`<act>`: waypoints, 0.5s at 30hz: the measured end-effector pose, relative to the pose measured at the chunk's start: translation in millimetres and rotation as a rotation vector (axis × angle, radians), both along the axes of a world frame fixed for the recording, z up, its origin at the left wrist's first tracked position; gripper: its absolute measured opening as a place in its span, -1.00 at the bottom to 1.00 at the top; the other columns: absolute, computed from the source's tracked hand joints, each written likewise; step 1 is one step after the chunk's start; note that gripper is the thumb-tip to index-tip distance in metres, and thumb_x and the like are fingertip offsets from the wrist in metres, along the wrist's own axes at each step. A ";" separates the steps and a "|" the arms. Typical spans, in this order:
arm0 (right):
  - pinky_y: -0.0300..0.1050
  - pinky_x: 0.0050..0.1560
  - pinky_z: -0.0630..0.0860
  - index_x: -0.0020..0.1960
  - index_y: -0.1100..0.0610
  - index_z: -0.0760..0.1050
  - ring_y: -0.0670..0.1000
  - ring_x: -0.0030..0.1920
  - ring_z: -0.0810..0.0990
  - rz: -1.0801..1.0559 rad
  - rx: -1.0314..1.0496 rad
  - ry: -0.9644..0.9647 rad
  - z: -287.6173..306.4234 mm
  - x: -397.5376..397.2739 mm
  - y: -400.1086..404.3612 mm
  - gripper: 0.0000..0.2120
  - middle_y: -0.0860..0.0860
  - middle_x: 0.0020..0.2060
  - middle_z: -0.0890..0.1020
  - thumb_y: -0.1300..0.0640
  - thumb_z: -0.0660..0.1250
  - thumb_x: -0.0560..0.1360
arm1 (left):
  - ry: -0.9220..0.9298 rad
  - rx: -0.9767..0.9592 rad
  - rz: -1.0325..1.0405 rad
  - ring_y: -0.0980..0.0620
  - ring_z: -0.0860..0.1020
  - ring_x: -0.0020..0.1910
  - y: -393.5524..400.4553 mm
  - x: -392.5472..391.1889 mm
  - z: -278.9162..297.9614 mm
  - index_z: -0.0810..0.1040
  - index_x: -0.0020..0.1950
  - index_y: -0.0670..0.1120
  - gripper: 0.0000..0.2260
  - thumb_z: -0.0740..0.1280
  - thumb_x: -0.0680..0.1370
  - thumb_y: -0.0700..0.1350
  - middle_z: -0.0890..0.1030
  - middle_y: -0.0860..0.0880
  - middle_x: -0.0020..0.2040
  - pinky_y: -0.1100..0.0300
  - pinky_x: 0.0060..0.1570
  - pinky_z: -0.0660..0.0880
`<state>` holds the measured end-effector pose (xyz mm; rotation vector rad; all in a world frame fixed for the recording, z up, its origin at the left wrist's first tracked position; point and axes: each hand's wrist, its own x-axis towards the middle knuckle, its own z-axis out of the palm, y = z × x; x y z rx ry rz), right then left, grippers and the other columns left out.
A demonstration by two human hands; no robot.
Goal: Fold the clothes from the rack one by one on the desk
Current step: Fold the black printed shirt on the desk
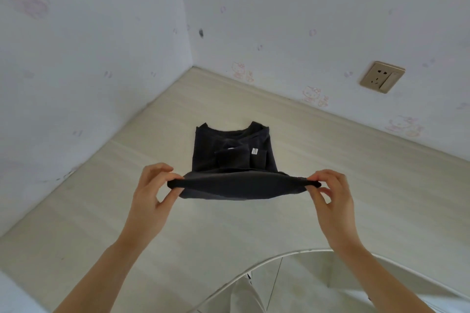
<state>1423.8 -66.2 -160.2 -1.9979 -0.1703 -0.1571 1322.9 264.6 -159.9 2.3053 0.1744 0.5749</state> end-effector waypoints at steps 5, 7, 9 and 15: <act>-0.27 -0.10 0.46 0.06 0.00 0.39 -0.17 -0.08 0.53 0.038 0.065 0.101 13.1 15.8 20.8 -0.83 -0.11 -0.11 0.56 0.25 0.14 0.61 | 0.143 -0.370 -0.011 0.17 0.57 -0.05 -1.7 27.0 13.7 0.48 0.04 -0.01 -0.85 0.26 0.60 -0.26 0.58 0.14 -0.09 0.40 -0.07 0.46; -0.29 -0.15 0.44 0.08 -0.02 0.36 -0.21 -0.11 0.50 0.028 0.016 0.108 12.9 40.3 32.5 -0.85 -0.14 -0.12 0.54 0.21 0.09 0.64 | 0.126 -0.401 0.041 0.21 0.54 -0.08 2.5 53.3 10.4 0.45 0.05 -0.02 -0.86 0.24 0.61 -0.26 0.57 0.12 -0.11 0.44 -0.11 0.43; -0.34 -0.17 0.41 0.09 -0.01 0.36 -0.24 -0.11 0.50 0.021 -0.005 0.122 10.2 70.0 45.8 -0.86 -0.16 -0.12 0.53 0.18 0.08 0.64 | 0.112 -0.482 0.104 0.21 0.55 -0.06 6.7 83.3 4.7 0.45 0.11 -0.04 -0.87 0.24 0.62 -0.24 0.58 0.08 -0.05 0.43 -0.12 0.45; -0.27 -0.22 0.40 0.16 -0.01 0.34 -0.11 -0.21 0.49 -0.035 -0.027 0.225 -22.0 163.0 82.0 -0.86 -0.08 -0.19 0.52 0.12 0.07 0.65 | 0.169 -0.606 0.354 0.07 0.58 -0.01 22.3 178.7 -33.8 0.51 0.17 -0.03 -0.84 0.30 0.60 -0.07 0.62 -0.01 0.02 0.26 -0.13 0.47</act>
